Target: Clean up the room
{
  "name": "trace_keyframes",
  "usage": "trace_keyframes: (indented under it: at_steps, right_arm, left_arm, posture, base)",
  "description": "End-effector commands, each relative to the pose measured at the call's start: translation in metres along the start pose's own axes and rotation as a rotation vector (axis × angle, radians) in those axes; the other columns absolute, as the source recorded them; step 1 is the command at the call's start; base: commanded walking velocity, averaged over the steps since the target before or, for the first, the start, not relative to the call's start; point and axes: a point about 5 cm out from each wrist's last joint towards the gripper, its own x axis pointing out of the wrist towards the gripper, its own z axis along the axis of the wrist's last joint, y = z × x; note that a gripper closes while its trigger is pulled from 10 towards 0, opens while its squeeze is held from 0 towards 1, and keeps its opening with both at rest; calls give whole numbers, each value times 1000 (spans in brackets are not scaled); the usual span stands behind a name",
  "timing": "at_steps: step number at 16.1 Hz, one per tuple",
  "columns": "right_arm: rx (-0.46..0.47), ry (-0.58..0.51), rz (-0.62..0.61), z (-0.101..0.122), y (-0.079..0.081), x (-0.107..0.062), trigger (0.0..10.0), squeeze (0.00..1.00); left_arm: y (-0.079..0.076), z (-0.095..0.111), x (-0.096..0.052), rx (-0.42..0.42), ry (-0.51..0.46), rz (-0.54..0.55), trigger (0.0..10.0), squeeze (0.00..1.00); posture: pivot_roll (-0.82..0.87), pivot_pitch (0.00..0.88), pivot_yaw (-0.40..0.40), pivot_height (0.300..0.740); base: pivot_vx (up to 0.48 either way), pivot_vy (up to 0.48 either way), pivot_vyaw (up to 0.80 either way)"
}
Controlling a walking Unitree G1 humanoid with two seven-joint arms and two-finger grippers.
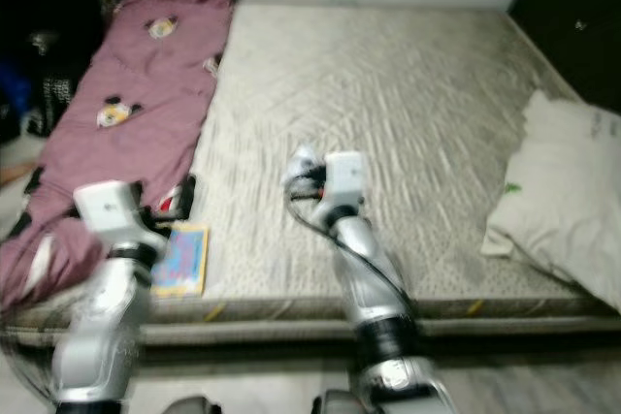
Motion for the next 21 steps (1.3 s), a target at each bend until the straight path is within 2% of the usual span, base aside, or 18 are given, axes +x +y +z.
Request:
trace_keyframes:
  at_steps: [1,5,8,21]
  right_arm:
    - [8,-13,12,3,7,3,10000,0]
    - [1,-5,14,2,8,2,10000,0]
    - [1,-3,14,1,8,2,10000,0]
    - [4,-11,23,3,8,5,10000,0]
  left_arm:
    - [7,0,-3,-14,-3,44,10000,0]
    - [10,-1,-4,-2,7,58,10000,0]
    - [10,-1,-3,0,11,53,10000,0]
    - [9,2,0,-25,-9,47,10000,0]
  posture:
    - [-21,13,-39,740]
    - [-18,13,-40,740]
    - [-18,12,-40,740]
    - [-27,17,-40,740]
  base:
    - [0,0,0]
    - [0,0,-130]
    - [0,480,-723]
    - [0,477,0]
